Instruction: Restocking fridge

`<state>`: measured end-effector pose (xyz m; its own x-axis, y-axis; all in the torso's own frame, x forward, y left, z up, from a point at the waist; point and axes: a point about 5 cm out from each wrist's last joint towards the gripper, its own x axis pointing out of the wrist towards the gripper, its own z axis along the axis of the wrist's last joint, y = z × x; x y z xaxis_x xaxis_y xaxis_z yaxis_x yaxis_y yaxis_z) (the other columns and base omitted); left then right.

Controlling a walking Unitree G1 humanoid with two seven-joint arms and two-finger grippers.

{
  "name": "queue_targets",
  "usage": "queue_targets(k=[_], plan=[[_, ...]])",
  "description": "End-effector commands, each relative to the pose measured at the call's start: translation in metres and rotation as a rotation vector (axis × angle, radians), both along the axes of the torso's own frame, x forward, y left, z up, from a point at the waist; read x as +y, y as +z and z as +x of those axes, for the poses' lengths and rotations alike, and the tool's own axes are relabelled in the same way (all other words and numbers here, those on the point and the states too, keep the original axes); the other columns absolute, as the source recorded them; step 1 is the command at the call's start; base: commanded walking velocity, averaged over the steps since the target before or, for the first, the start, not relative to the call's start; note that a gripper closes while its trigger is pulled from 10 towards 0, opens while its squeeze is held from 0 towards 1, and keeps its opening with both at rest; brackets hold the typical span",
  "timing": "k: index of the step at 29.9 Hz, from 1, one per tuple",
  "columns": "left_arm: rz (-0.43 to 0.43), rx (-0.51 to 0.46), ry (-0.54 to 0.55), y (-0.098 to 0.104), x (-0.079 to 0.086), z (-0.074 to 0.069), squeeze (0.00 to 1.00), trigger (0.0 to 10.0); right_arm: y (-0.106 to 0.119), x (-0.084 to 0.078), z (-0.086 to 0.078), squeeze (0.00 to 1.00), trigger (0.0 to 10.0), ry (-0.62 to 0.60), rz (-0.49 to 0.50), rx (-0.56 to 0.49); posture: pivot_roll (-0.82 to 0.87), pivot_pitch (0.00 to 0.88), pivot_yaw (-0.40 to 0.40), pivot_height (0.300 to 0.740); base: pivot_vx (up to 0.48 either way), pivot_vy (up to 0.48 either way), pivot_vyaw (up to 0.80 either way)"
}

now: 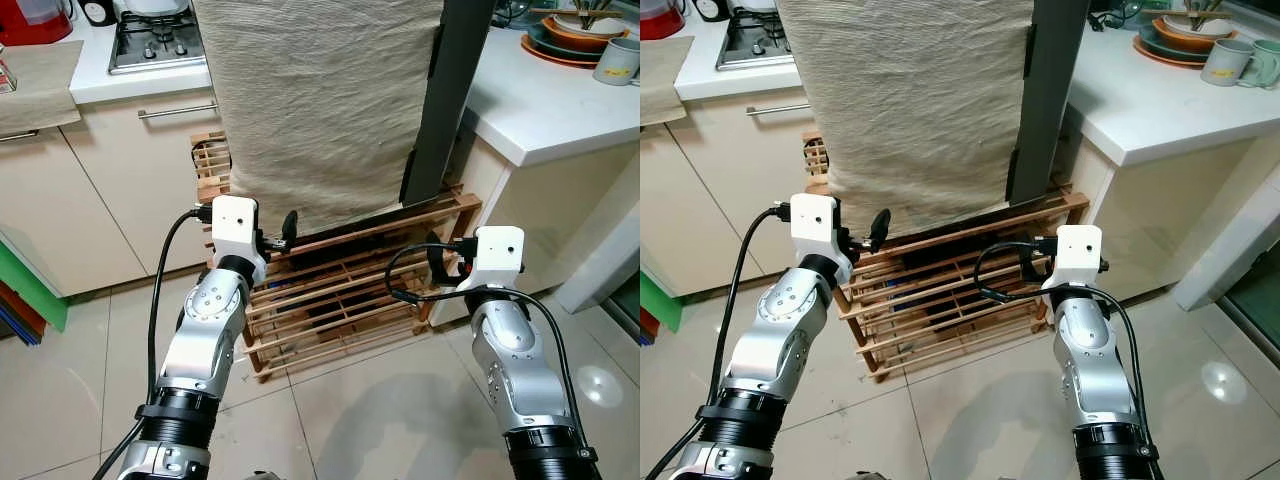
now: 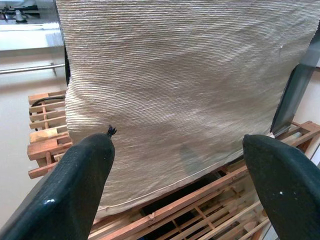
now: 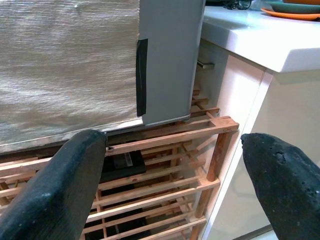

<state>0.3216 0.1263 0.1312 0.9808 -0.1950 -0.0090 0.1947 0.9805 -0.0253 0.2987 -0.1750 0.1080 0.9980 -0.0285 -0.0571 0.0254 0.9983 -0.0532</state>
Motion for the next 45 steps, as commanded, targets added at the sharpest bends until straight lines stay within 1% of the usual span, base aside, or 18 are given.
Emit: queue_targets(k=[1,12,13,14,17,28,30,37,45], plan=[[0.011,-0.003,-0.006,0.001,0.0,-0.001,0.0,10.0,0.006,0.001,0.002,0.0,10.0,0.004,0.0,-0.028,-0.12,0.0,0.04,0.74,0.0,0.0,0.0],[0.011,-0.003,-0.006,0.001,0.0,-0.001,0.0,10.0,0.006,0.001,0.002,0.0,10.0,0.004,0.0,-0.028,-0.12,0.0,0.04,0.74,0.0,0.0,0.0],[0.013,0.002,-0.013,-0.001,-0.001,-0.003,0.0,10.0,0.006,0.004,0.002,0.0,10.0,0.026,-0.014,-0.023,0.0,0.0,0.0,0.74,0.0,0.0,0.0],[0.019,-0.011,-0.03,0.002,-0.004,0.001,0.0,10.0,0.006,0.002,0.002,0.0,10.0,0.008,-0.009,-0.03,-0.15,0.0,0.06,0.74,0.0,0.0,0.0],[0.029,-0.036,-0.054,0.008,-0.008,0.006,0.0,10.0,0.007,-0.003,0.003,0.0,10.0,-0.031,0.003,-0.043,-0.14,0.0,0.052,0.74,0.0,0.0,0.0],[0.014,-0.029,-0.06,0.007,-0.007,0.005,0.0,10.0,0.006,-0.001,0.004,0.0,10.0,-0.025,0.005,-0.043,-0.14,0.0,0.056,0.74,0.0,0.0,0.0],[0.0,-0.026,-0.08,0.007,-0.009,0.005,0.0,10.0,0.006,-0.001,0.003,0.0,10.0,-0.03,0.005,-0.043,-0.15,0.0,0.059,0.74,0.0,0.469,0.0],[-0.019,-0.023,-0.094,0.007,-0.011,0.005,0.0,10.0,0.005,-0.003,0.001,0.0,10.0,-0.041,0.006,-0.041,-0.15,0.0,0.055,0.74,0.0,0.475,0.0],[-0.032,-0.027,-0.09,0.008,-0.007,0.005,0.0,10.0,0.007,-0.004,0.002,0.0,10.0,-0.043,0.011,-0.052,-0.14,0.0,0.054,0.74,0.0,0.48,0.0]])
